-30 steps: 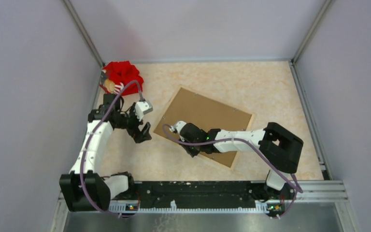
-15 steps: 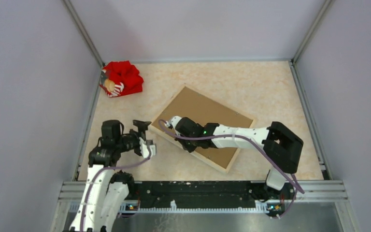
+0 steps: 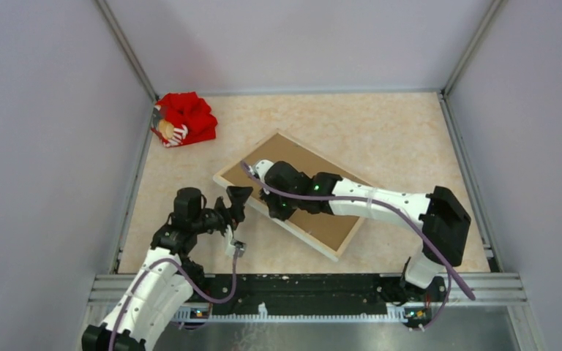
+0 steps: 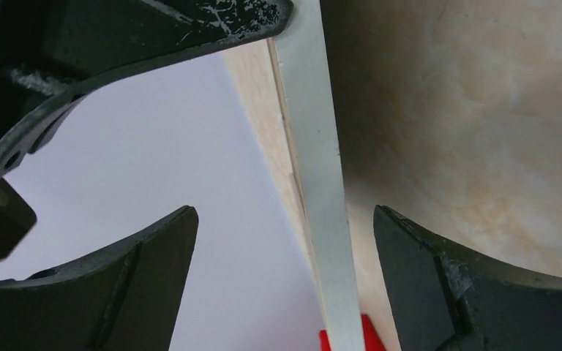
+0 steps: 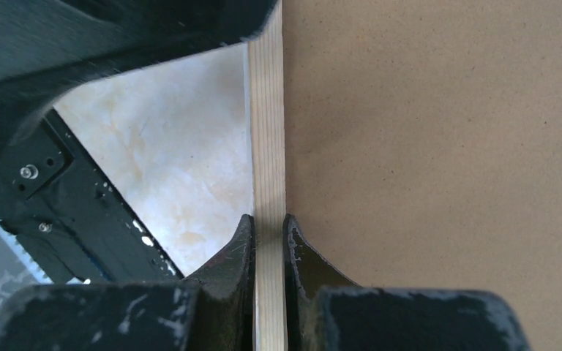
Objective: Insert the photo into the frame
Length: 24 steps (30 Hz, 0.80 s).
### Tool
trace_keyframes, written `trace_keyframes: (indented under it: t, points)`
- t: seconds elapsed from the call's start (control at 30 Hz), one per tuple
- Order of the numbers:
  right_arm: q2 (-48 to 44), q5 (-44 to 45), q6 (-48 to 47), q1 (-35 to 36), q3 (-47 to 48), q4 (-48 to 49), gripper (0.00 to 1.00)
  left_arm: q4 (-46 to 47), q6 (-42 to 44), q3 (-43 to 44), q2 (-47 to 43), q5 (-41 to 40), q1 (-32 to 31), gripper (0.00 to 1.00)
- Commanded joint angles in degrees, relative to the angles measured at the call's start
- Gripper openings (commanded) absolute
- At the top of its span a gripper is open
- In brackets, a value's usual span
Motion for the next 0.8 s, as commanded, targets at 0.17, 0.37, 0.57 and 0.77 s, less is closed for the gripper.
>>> trace_keyframes:
  t: [0.17,0.37,0.57,0.77]
  points:
    - [-3.4,-1.8,0.3,0.2,7.8,-1.4,0.00,16.5,6.7,0.4,7.0,-0.3,-3.4,0.65]
    - [-3.2,3.3,-0.6,0.2,11.0,-5.5,0.25,12.9,2.0,5.0,9.4,-5.0,-6.1,0.28]
    - [-6.2,10.8,-4.0,0.6,14.5,-10.3,0.70,11.8,-6.5,10.8,11.4,-6.3,-7.4,0.22]
    - [-5.3,18.0,-8.1,4.6,16.3,-17.6,0.77,7.0,-12.5,17.2,12.8,-5.3,-8.3,0.23]
